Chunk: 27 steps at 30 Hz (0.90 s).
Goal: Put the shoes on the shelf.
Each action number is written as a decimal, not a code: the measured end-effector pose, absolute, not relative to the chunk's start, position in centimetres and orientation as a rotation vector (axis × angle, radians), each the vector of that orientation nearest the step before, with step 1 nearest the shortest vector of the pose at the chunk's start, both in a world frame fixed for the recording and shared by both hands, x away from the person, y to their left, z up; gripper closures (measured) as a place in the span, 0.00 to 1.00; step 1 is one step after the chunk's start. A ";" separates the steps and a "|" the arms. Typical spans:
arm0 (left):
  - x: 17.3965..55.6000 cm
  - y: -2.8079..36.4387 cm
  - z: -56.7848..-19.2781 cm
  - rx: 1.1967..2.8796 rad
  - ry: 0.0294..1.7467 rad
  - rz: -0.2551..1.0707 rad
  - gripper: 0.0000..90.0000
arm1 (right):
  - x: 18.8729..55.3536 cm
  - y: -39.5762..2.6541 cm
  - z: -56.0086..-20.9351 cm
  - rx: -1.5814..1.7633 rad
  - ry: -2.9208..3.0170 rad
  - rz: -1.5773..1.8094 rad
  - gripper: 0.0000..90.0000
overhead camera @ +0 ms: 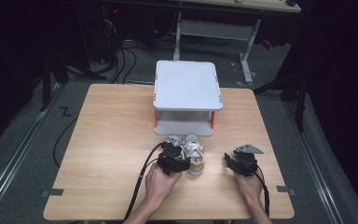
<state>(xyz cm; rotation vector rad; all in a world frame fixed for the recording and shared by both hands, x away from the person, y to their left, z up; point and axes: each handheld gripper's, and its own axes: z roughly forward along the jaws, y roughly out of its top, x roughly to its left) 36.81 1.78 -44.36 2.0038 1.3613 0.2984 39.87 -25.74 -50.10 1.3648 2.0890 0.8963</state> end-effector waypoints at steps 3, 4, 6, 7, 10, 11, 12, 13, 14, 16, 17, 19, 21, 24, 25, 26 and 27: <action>37.1 1.6 -44.6 1.992 1.364 0.291 0.51 | 39.9 -25.7 -50.1 1.366 2.089 0.897 0.62; 37.2 1.7 -44.6 1.984 1.367 0.273 0.52 | 39.9 -25.8 -50.1 1.368 2.088 0.898 0.62; 37.4 1.8 -44.5 1.973 1.376 0.253 0.53 | 39.9 -25.8 -50.1 1.368 2.088 0.898 0.62; 37.4 1.8 -44.5 1.968 1.382 0.242 0.53 | 39.9 -25.8 -50.1 1.368 2.088 0.898 0.62; 37.5 1.8 -44.4 1.964 1.389 0.231 0.53 | 39.9 -25.8 -50.1 1.374 2.087 0.899 0.61; 37.6 1.7 -44.4 1.962 1.393 0.231 0.53 | 39.9 -25.8 -50.1 1.374 2.087 0.899 0.61; 37.7 1.5 -44.3 1.968 1.397 0.223 0.52 | 39.9 -25.8 -50.1 1.376 2.086 0.899 0.61; 37.7 1.5 -44.3 1.968 1.397 0.223 0.51 | 39.9 -25.8 -50.1 1.376 2.086 0.899 0.61; 37.8 1.5 -44.3 1.966 1.397 0.219 0.51 | 39.9 -25.8 -50.1 1.375 2.087 0.899 0.61; 37.9 1.5 -44.3 1.954 1.401 0.195 0.49 | 39.9 -25.8 -50.1 1.377 2.087 0.899 0.61; 37.9 1.4 -44.3 1.952 1.404 0.193 0.49 | 39.9 -25.8 -50.1 1.379 2.086 0.901 0.60; 37.9 1.1 -44.3 1.968 1.400 0.205 0.48 | 39.9 -25.8 -50.1 1.387 2.086 0.904 0.60; 38.0 0.7 -44.4 1.988 1.402 0.227 0.49 | 39.9 -25.8 -50.1 1.387 2.086 0.904 0.60; 38.1 0.2 -44.6 2.018 1.401 0.268 0.53 | 39.9 -25.8 -50.1 1.388 2.086 0.904 0.60; 38.2 0.0 -44.8 2.022 1.394 0.282 0.53 | 39.9 -25.8 -50.1 1.388 2.086 0.904 0.60; 38.2 -0.1 -44.9 2.028 1.387 0.293 0.54 | 39.9 -25.8 -50.1 1.388 2.086 0.904 0.60; 38.2 -0.2 -44.9 2.041 1.373 0.314 0.55 | 39.9 -25.8 -50.1 1.388 2.086 0.904 0.59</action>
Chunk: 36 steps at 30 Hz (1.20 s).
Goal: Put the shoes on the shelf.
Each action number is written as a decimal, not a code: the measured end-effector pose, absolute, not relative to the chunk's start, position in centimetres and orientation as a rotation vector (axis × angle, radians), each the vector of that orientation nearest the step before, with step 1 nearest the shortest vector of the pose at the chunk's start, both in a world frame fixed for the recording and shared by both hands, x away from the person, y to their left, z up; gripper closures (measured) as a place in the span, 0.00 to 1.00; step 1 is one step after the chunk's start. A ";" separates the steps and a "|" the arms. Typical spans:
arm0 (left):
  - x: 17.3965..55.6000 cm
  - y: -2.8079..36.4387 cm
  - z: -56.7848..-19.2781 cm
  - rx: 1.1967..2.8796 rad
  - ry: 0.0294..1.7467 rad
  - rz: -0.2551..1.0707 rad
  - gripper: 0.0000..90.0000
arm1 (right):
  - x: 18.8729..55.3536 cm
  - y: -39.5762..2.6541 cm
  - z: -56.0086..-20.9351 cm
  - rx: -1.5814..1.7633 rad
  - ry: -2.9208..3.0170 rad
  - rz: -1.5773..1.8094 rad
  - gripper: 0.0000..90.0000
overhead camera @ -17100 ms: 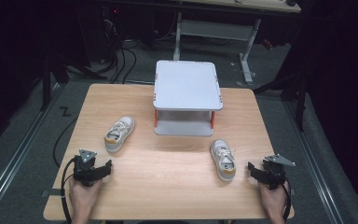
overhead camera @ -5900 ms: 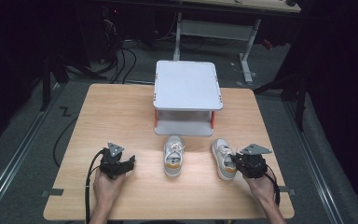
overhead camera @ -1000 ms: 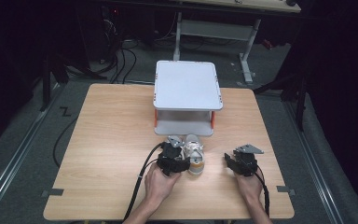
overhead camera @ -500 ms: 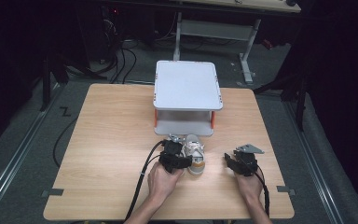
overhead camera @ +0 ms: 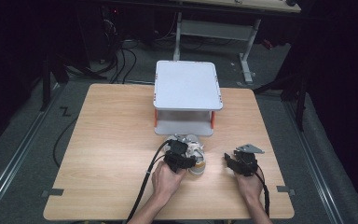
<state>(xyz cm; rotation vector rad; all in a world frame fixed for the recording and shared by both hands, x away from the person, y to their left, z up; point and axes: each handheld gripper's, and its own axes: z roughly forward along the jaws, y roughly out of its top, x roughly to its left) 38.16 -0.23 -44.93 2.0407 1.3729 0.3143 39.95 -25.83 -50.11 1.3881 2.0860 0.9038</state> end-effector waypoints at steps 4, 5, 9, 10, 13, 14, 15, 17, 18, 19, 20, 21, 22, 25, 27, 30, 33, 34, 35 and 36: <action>38.2 -0.9 -45.0 2.089 1.326 0.391 0.60 | 40.0 -25.8 -50.1 1.389 2.086 0.904 0.59; 38.3 -0.9 -45.1 2.091 1.320 0.375 0.62 | 40.0 -25.8 -50.1 1.390 2.086 0.905 0.59; 38.3 -0.8 -45.1 2.099 1.313 0.374 0.65 | 40.0 -25.9 -50.1 1.387 2.086 0.905 0.58; 38.3 -0.7 -45.1 2.106 1.313 0.374 0.67 | 40.0 -25.9 -50.1 1.389 2.086 0.905 0.58; 38.1 -0.4 -45.0 2.113 1.305 0.378 0.76 | 40.0 -25.9 -50.1 1.390 2.086 0.905 0.57; 38.0 -0.2 -45.0 2.106 1.309 0.376 0.76 | 40.0 -25.9 -50.1 1.390 2.086 0.905 0.57; 38.0 0.1 -45.0 2.099 1.310 0.367 0.81 | 40.0 -25.9 -50.1 1.391 2.086 0.906 0.57; 37.8 0.4 -45.0 2.100 1.311 0.367 0.83 | 40.0 -25.9 -50.1 1.391 2.087 0.907 0.56; 37.7 0.5 -45.0 2.098 1.311 0.367 0.85 | 40.0 -25.9 -50.1 1.391 2.087 0.906 0.56; 37.6 0.5 -44.9 2.099 1.310 0.366 0.87 | 40.1 -25.9 -50.1 1.390 2.087 0.906 0.55; 37.5 0.6 -44.9 2.103 1.305 0.359 0.87 | 40.1 -25.9 -50.1 1.390 2.087 0.906 0.55; 37.4 0.8 -44.8 2.111 1.289 0.349 0.88 | 40.1 -25.9 -50.1 1.392 2.090 0.907 0.53; 37.4 0.8 -44.8 2.111 1.289 0.349 0.88 | 40.1 -25.9 -50.1 1.392 2.090 0.907 0.53; 37.0 0.9 -44.8 2.122 1.270 0.352 0.88 | 40.2 -25.9 -50.1 1.391 2.093 0.906 0.51; 36.8 1.1 -44.7 2.130 1.253 0.345 0.88 | 40.2 -25.8 -50.1 1.391 2.094 0.906 0.50; 36.7 1.4 -44.6 2.124 1.238 0.335 0.89 | 40.3 -25.8 -50.1 1.394 2.097 0.906 0.49; 36.6 1.8 -44.3 2.131 1.218 0.325 0.89 | 40.3 -25.8 -50.1 1.391 2.097 0.906 0.49; 36.6 1.8 -44.3 2.131 1.218 0.325 0.89 | 40.3 -25.8 -50.1 1.391 2.097 0.906 0.49; 36.7 1.9 -44.3 2.132 1.212 0.321 0.89 | 40.3 -25.8 -50.1 1.392 2.098 0.907 0.49; 36.7 2.1 -44.2 2.130 1.208 0.318 0.89 | 40.3 -25.8 -50.1 1.390 2.100 0.907 0.48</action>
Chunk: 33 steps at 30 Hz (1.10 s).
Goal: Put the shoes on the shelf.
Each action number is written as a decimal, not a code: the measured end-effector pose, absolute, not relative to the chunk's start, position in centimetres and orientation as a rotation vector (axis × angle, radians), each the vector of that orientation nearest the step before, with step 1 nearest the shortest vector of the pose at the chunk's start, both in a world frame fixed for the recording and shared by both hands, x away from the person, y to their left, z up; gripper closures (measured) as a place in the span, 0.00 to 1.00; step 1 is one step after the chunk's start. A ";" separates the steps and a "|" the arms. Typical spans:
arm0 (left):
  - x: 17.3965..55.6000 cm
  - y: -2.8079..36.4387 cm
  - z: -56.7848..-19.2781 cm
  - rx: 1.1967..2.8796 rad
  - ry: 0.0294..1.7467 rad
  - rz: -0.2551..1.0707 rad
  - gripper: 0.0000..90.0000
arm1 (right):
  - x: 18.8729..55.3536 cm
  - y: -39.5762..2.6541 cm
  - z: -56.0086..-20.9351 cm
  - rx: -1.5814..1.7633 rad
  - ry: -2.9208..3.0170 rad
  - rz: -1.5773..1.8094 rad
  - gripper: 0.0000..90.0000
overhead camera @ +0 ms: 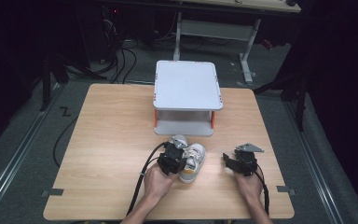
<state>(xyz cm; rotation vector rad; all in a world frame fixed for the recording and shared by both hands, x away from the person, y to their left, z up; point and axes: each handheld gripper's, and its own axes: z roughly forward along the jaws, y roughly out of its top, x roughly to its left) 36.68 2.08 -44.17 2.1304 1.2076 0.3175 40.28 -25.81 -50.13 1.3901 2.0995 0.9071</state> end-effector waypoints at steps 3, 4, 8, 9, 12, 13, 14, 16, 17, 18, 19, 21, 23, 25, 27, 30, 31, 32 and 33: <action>36.7 2.2 -44.1 2.130 1.199 0.314 0.89 | 40.3 -25.8 -50.1 1.381 2.108 0.909 0.47; 36.7 2.2 -44.0 2.127 1.197 0.316 0.89 | 40.3 -25.8 -50.1 1.381 2.109 0.910 0.47; 36.7 2.4 -43.5 2.130 1.171 0.319 0.89 | 40.6 -25.9 -49.5 1.421 2.149 0.887 0.55; 36.7 2.4 -43.4 2.136 1.165 0.321 0.89 | 40.5 -25.9 -49.5 1.421 2.149 0.891 0.57; 36.6 2.5 -43.3 2.137 1.160 0.322 0.89 | 40.5 -26.0 -49.5 1.420 2.157 0.907 0.60; 36.6 2.6 -43.2 2.135 1.156 0.322 0.89 | 40.4 -26.1 -49.2 1.405 2.153 0.946 0.63; 36.6 2.6 -43.2 2.135 1.156 0.322 0.89 | 40.4 -26.1 -49.2 1.405 2.153 0.946 0.63; 36.7 2.8 -43.1 2.126 1.154 0.322 0.89 | 40.1 -26.2 -48.7 1.393 2.137 0.994 0.64; 36.7 2.9 -43.0 2.121 1.157 0.317 0.89 | 40.0 -26.2 -48.4 1.385 2.133 1.016 0.65; 36.8 2.9 -42.9 2.116 1.157 0.313 0.89 | 40.0 -26.2 -48.0 1.374 2.136 1.028 0.65; 37.0 3.0 -42.8 2.118 1.157 0.311 0.89 | 39.9 -26.2 -47.2 1.347 2.138 1.061 0.67; 37.1 3.0 -42.7 2.118 1.156 0.318 0.89 | 40.0 -26.1 -46.8 1.335 2.154 1.085 0.67; 37.2 3.0 -42.5 2.112 1.154 0.327 0.89 | 40.2 -25.9 -46.2 1.323 2.178 1.130 0.67; 37.5 3.1 -42.3 2.105 1.149 0.330 0.89 | 40.3 -25.3 -45.4 1.292 2.205 1.155 0.68; 37.8 3.2 -42.1 2.090 1.149 0.322 0.89 | 40.4 -25.0 -44.8 1.272 2.218 1.172 0.69; 38.5 3.3 -42.0 2.083 1.159 0.328 0.89 | 40.6 -24.6 -44.1 1.251 2.224 1.191 0.69; 38.8 3.3 -42.0 2.085 1.160 0.337 0.89 | 40.7 -24.5 -43.7 1.237 2.223 1.201 0.70; 39.0 3.2 -42.0 2.086 1.161 0.341 0.89 | 40.9 -24.3 -43.3 1.226 2.221 1.213 0.70; 39.3 3.2 -42.0 2.089 1.160 0.349 0.89 | 41.0 -24.1 -42.8 1.221 2.223 1.226 0.71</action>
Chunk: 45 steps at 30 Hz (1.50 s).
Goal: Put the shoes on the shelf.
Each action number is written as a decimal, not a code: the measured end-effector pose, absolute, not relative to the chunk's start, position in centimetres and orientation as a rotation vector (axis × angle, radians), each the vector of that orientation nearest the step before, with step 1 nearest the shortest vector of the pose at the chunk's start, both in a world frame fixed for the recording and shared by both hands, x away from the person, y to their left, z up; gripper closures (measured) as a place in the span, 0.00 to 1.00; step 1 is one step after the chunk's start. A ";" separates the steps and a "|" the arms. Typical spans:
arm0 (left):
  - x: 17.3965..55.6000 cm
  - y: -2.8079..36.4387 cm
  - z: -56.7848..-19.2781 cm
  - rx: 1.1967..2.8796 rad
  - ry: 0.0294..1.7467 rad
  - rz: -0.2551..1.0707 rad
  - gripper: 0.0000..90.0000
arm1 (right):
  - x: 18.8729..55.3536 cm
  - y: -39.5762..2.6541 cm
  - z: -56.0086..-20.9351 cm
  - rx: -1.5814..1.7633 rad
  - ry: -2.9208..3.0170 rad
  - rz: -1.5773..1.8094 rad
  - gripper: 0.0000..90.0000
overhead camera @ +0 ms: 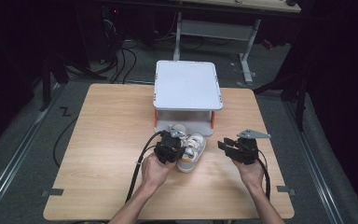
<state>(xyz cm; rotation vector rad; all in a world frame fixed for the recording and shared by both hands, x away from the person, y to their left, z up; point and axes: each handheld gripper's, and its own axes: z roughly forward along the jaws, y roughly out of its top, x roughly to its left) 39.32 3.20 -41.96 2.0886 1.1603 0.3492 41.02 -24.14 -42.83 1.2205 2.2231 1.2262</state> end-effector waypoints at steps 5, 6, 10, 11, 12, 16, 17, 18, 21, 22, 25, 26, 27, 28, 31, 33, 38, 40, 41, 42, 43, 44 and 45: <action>40.5 3.0 -42.0 2.080 1.171 0.349 0.89 | 41.7 -23.4 -40.6 1.153 2.208 1.277 0.66; 40.7 3.0 -42.0 2.082 1.171 0.352 0.89 | 41.9 -23.2 -39.8 1.129 2.192 1.292 0.64; 41.2 2.9 -42.2 2.081 1.175 0.354 0.89 | 42.4 -23.0 -38.6 1.095 2.162 1.326 0.61; 41.2 2.9 -42.2 2.080 1.175 0.352 0.89 | 42.7 -22.9 -38.2 1.076 2.143 1.339 0.61; 41.3 2.9 -42.3 2.081 1.180 0.351 0.89 | 43.2 -22.6 -37.4 1.067 2.125 1.343 0.61; 41.5 2.9 -42.4 2.078 1.186 0.352 0.89 | 44.3 -22.0 -36.3 1.058 2.112 1.360 0.63; 41.5 3.0 -42.4 2.077 1.188 0.353 0.89 | 44.7 -21.7 -36.0 1.057 2.115 1.361 0.63; 41.6 3.0 -42.4 2.076 1.186 0.358 0.89 | 45.1 -21.5 -35.7 1.051 2.110 1.359 0.64; 41.8 3.1 -42.4 2.067 1.194 0.360 0.89 | 46.3 -20.5 -35.2 1.040 2.103 1.342 0.66; 41.9 3.0 -42.4 2.069 1.193 0.365 0.89 | 46.6 -20.3 -35.0 1.036 2.103 1.336 0.66; 42.2 2.9 -42.2 2.068 1.193 0.373 0.89 | 47.7 -19.5 -34.7 1.026 2.104 1.321 0.68; 42.3 2.9 -42.2 2.068 1.189 0.375 0.89 | 48.1 -19.3 -34.7 1.034 2.110 1.314 0.68; 42.5 2.9 -42.2 2.064 1.191 0.374 0.89 | 48.5 -19.0 -34.7 1.042 2.113 1.301 0.68; 42.6 2.8 -42.1 2.064 1.191 0.376 0.89 | 48.8 -18.8 -34.8 1.039 2.101 1.301 0.67; 43.2 2.7 -42.1 2.045 1.206 0.372 0.89 | 50.0 -18.3 -35.1 1.075 2.108 1.269 0.64; 43.6 2.6 -42.1 2.041 1.228 0.359 0.89 | 50.7 -18.0 -35.2 1.088 2.098 1.242 0.64; 44.3 2.2 -42.0 2.030 1.251 0.379 0.89 | 51.7 -17.3 -35.7 1.088 2.065 1.234 0.61; 44.6 2.2 -42.0 2.015 1.261 0.393 0.89 | 52.1 -17.2 -35.9 1.101 2.042 1.246 0.60; 44.8 2.2 -42.1 2.004 1.266 0.399 0.89 | 52.1 -17.2 -35.9 1.101 2.042 1.246 0.60; 45.2 2.3 -42.3 1.981 1.287 0.400 0.89 | 52.2 -17.2 -35.9 1.102 2.049 1.241 0.60; 45.2 2.3 -42.3 1.981 1.287 0.400 0.88 | 52.2 -17.2 -35.9 1.102 2.049 1.241 0.60; 45.4 2.4 -42.5 1.974 1.295 0.399 0.88 | 52.3 -17.1 -35.7 1.104 2.059 1.230 0.60; 45.6 2.4 -42.6 1.970 1.307 0.393 0.88 | 52.4 -17.1 -35.6 1.111 2.068 1.220 0.60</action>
